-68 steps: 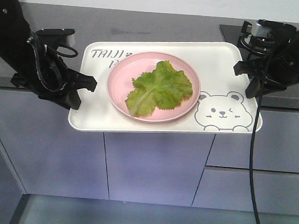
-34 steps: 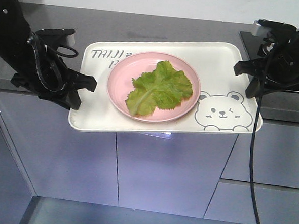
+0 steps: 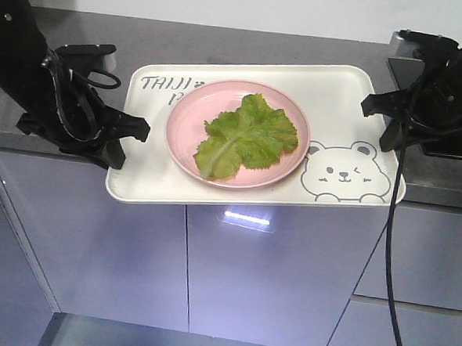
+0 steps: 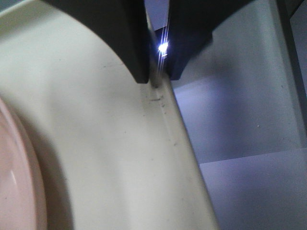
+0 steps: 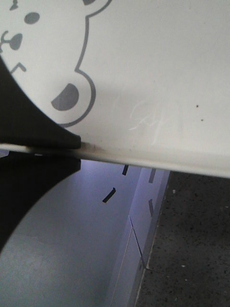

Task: Transfer vegetables to tray and serve
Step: 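Drive the base up to the far counter holding the tray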

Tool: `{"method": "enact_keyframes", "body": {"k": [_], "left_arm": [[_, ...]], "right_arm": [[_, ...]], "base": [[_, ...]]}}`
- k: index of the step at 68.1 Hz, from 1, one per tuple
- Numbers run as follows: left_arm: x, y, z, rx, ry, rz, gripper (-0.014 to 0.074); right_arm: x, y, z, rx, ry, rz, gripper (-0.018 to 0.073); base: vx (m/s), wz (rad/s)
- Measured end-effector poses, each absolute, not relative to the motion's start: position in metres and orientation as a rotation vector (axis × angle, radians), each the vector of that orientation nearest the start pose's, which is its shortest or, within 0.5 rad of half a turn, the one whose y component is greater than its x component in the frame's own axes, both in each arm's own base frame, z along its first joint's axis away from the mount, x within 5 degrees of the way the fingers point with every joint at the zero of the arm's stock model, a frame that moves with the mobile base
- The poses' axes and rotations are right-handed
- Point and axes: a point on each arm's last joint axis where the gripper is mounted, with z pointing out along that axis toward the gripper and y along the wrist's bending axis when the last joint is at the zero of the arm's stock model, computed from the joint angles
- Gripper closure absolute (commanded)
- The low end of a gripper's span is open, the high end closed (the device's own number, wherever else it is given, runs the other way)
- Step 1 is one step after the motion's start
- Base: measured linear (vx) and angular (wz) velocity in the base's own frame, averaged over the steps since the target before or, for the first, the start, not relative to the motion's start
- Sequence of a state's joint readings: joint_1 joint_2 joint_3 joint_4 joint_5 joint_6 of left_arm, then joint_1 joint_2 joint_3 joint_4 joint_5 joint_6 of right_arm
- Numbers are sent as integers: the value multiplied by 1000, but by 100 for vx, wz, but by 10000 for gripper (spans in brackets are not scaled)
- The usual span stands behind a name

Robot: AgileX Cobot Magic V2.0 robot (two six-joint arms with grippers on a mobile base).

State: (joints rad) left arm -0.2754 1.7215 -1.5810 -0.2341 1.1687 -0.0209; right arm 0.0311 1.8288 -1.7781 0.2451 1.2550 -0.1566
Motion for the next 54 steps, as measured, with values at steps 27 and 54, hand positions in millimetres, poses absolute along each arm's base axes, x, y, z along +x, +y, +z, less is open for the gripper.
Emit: {"method": "enact_keyframes", "body": {"k": [27, 54], "left_arm": [[344, -118, 322, 281, 2791, -396, 602], [344, -118, 322, 281, 2791, -396, 602]], "right_arm": [[390, 33, 334, -211, 2752, 310, 565], [390, 33, 334, -211, 2752, 310, 565]], "base": [[8, 4], [9, -5]]}}
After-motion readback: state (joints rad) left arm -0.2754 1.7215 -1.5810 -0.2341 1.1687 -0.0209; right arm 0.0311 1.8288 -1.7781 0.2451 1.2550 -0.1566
